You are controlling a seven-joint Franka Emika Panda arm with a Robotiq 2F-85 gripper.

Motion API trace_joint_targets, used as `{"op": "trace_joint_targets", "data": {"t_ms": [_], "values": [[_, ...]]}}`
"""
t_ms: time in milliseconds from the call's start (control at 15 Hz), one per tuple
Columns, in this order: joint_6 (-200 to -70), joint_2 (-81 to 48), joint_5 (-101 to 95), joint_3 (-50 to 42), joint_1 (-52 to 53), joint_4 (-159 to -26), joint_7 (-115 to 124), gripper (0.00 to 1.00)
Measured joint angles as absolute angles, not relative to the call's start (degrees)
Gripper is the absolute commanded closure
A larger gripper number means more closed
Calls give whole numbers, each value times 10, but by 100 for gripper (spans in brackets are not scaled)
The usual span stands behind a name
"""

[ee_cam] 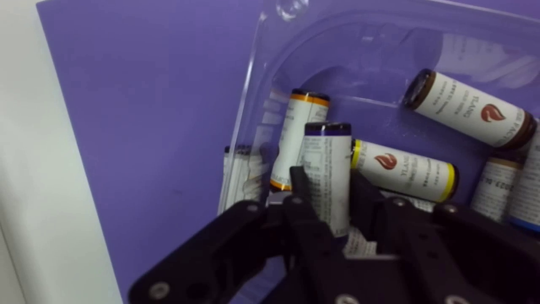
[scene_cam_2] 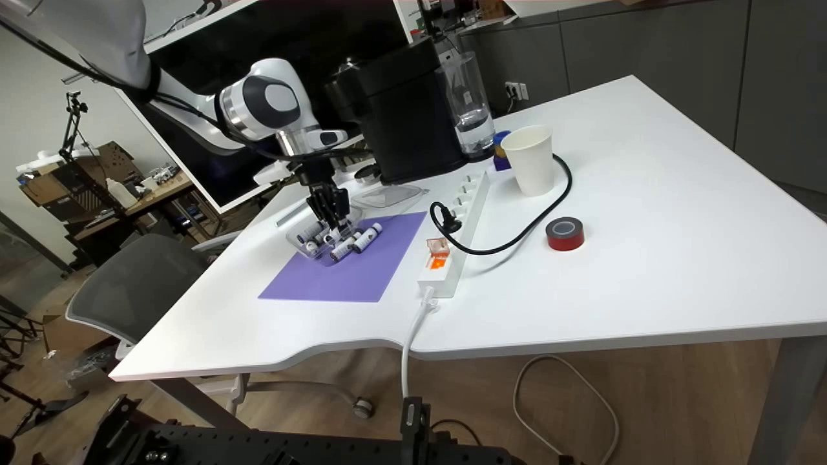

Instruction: Pick up on object from the bowl and put it on the table

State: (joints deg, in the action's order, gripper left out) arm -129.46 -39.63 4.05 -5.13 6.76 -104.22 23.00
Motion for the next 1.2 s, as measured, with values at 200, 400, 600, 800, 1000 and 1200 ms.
{"op": "trace_joint_targets", "data": {"t_ms": [200, 400, 600, 800, 1000, 1200], "values": [[-1294, -371, 20, -62, 86, -1051, 258, 93], [-1295, -325, -1, -77, 107, -1081, 307, 93], [-1296, -269, -11, -92, 113, -1136, 361, 93], [-1299, -225, -10, -98, 92, -1195, 378, 93], [-1317, -214, -3, -99, 54, -1238, 376, 93], [-1356, -225, 22, -100, 16, -1264, 369, 93]]}}
